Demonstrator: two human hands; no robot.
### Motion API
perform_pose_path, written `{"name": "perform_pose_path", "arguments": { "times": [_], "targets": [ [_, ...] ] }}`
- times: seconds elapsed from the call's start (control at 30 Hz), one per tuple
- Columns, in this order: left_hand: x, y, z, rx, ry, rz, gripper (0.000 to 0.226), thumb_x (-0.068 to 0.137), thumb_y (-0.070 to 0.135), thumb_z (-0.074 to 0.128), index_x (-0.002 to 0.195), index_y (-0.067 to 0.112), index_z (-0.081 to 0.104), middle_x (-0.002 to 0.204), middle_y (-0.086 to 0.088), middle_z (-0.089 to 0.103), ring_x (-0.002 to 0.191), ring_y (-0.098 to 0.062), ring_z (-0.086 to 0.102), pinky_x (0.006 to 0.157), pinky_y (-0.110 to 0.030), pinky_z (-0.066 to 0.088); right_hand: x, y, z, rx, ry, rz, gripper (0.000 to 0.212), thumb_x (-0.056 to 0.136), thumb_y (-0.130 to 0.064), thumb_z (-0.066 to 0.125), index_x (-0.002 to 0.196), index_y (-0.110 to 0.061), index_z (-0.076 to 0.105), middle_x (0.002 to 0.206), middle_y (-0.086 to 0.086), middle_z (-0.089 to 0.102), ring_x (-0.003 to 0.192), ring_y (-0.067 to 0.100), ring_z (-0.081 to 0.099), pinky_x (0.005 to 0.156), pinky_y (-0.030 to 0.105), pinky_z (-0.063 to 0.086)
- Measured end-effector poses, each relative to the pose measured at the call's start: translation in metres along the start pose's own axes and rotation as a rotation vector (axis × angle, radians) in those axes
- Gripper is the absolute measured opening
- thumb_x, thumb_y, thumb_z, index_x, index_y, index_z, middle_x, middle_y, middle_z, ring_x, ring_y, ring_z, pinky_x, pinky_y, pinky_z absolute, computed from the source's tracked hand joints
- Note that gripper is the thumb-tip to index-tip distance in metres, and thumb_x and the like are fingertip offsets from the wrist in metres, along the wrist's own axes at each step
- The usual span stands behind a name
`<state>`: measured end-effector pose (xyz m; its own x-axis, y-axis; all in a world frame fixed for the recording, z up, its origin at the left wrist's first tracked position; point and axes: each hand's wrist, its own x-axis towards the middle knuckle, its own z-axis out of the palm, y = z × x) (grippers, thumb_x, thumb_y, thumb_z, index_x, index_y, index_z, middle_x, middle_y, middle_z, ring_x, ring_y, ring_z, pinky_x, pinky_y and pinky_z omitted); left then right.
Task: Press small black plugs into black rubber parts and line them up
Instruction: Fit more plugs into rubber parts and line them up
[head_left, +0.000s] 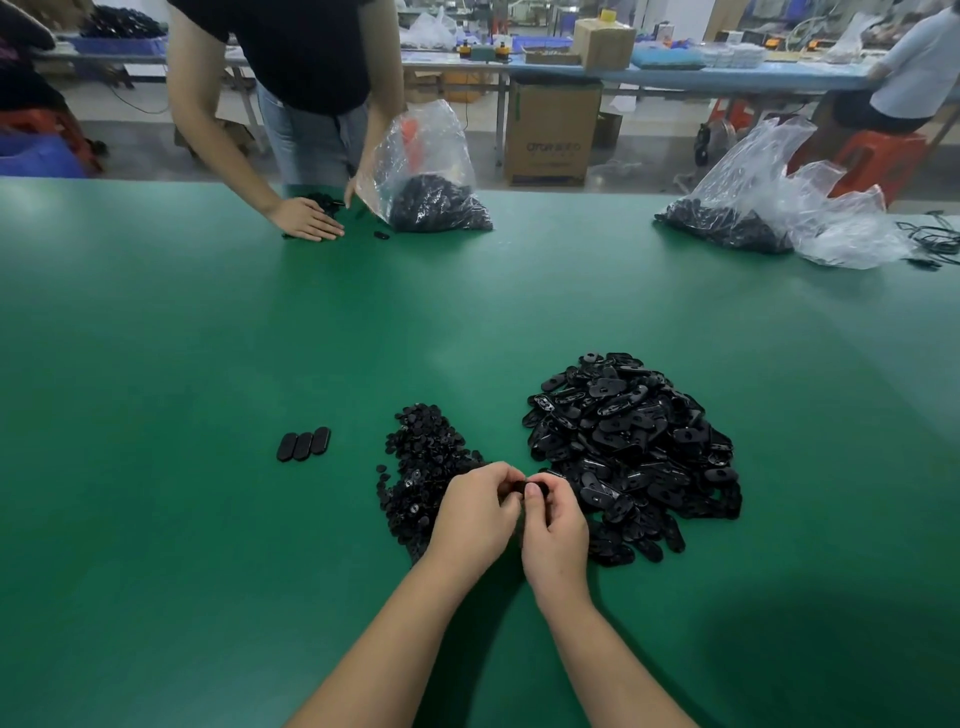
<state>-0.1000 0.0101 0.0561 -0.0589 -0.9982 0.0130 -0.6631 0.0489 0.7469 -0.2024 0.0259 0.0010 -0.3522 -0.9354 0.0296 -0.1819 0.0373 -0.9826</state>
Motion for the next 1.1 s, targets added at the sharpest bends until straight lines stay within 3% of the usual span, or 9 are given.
{"name": "perform_pose_path", "arguments": {
  "times": [0.17, 0.3, 0.4, 0.53, 0.63, 0.77, 0.83, 0.93, 1.1],
  "targets": [
    [0.001, -0.01, -0.006, 0.245, -0.035, 0.229, 0.034, 0.096, 0.019, 0.055, 0.127, 0.032, 0.061, 0.109, 0.011, 0.07, 0.096, -0.01, 0.064, 0.085, -0.031, 0.054, 0.001, 0.001, 0.0, 0.04, -0.015, 0.046, 0.022, 0.105, -0.019, 0.051, 0.103, -0.035, 0.066, 0.094, -0.011, 0.071, 0.084, 0.005, 0.064, 0.082, 0.031, 0.053],
    [0.004, -0.023, -0.016, 0.324, 0.064, 0.257, 0.026, 0.098, 0.026, 0.055, 0.123, 0.03, 0.062, 0.108, 0.009, 0.07, 0.096, -0.015, 0.065, 0.082, -0.034, 0.054, 0.001, 0.001, 0.002, 0.113, -0.025, 0.082, 0.024, 0.106, -0.02, 0.049, 0.119, -0.037, 0.06, 0.079, -0.002, 0.065, 0.059, 0.012, 0.054, 0.059, 0.037, 0.049],
    [0.008, -0.044, -0.04, 0.266, 0.254, 0.09, 0.026, 0.097, 0.027, 0.06, 0.123, 0.025, 0.066, 0.11, 0.007, 0.072, 0.092, -0.016, 0.067, 0.078, -0.031, 0.054, 0.0, 0.001, 0.002, 0.106, -0.047, 0.071, 0.024, 0.105, -0.02, 0.049, 0.12, -0.037, 0.058, 0.079, 0.0, 0.064, 0.057, 0.011, 0.053, 0.057, 0.035, 0.047],
    [0.018, -0.089, -0.079, 0.204, 0.438, -0.23, 0.023, 0.098, 0.026, 0.062, 0.117, 0.017, 0.069, 0.088, 0.008, 0.068, 0.062, -0.012, 0.062, 0.057, -0.028, 0.048, -0.001, 0.002, 0.001, 0.059, -0.087, 0.06, 0.023, 0.105, -0.023, 0.05, 0.122, -0.037, 0.056, 0.087, 0.009, 0.063, 0.061, 0.014, 0.051, 0.058, 0.037, 0.047],
    [0.022, -0.117, -0.096, 0.229, 0.471, -0.372, 0.025, 0.099, 0.027, 0.062, 0.117, 0.012, 0.068, 0.079, 0.01, 0.059, 0.053, -0.01, 0.057, 0.046, -0.025, 0.038, -0.002, 0.002, 0.002, 0.037, -0.087, 0.042, 0.022, 0.104, -0.023, 0.052, 0.123, -0.034, 0.056, 0.089, 0.009, 0.062, 0.062, 0.015, 0.052, 0.061, 0.044, 0.05],
    [0.026, -0.133, -0.1, 0.343, 0.432, -0.506, 0.026, 0.098, 0.036, 0.062, 0.113, 0.015, 0.066, 0.078, 0.006, 0.06, 0.059, -0.014, 0.058, 0.048, -0.028, 0.041, -0.002, 0.002, 0.002, 0.026, -0.097, 0.047, 0.022, 0.104, -0.025, 0.052, 0.121, -0.038, 0.055, 0.09, 0.007, 0.063, 0.062, 0.013, 0.052, 0.06, 0.042, 0.05],
    [0.027, -0.133, -0.099, 0.391, 0.443, -0.486, 0.029, 0.096, 0.04, 0.064, 0.114, 0.017, 0.067, 0.09, 0.001, 0.061, 0.07, -0.019, 0.059, 0.054, -0.03, 0.045, -0.001, 0.002, 0.002, 0.018, -0.093, 0.047, 0.021, 0.104, -0.026, 0.051, 0.118, -0.041, 0.055, 0.088, 0.006, 0.063, 0.061, 0.012, 0.051, 0.059, 0.04, 0.05],
    [0.024, -0.137, -0.094, 0.51, 0.487, -0.292, 0.028, 0.09, 0.038, 0.072, 0.109, 0.018, 0.074, 0.108, -0.009, 0.058, 0.099, -0.031, 0.052, 0.081, -0.042, 0.048, -0.002, 0.001, 0.002, 0.013, -0.093, 0.051, 0.021, 0.104, -0.026, 0.051, 0.116, -0.043, 0.055, 0.088, 0.006, 0.064, 0.059, 0.011, 0.051, 0.056, 0.036, 0.048],
    [0.02, -0.144, -0.086, 0.606, 0.408, -0.335, 0.044, 0.096, 0.048, 0.057, 0.132, 0.024, 0.063, 0.15, -0.018, 0.043, 0.141, -0.038, 0.03, 0.114, -0.053, 0.025, -0.002, 0.001, 0.002, -0.001, -0.099, 0.051, 0.022, 0.104, -0.026, 0.051, 0.113, -0.045, 0.055, 0.088, 0.004, 0.064, 0.06, 0.011, 0.051, 0.056, 0.037, 0.048]
  ]
}}
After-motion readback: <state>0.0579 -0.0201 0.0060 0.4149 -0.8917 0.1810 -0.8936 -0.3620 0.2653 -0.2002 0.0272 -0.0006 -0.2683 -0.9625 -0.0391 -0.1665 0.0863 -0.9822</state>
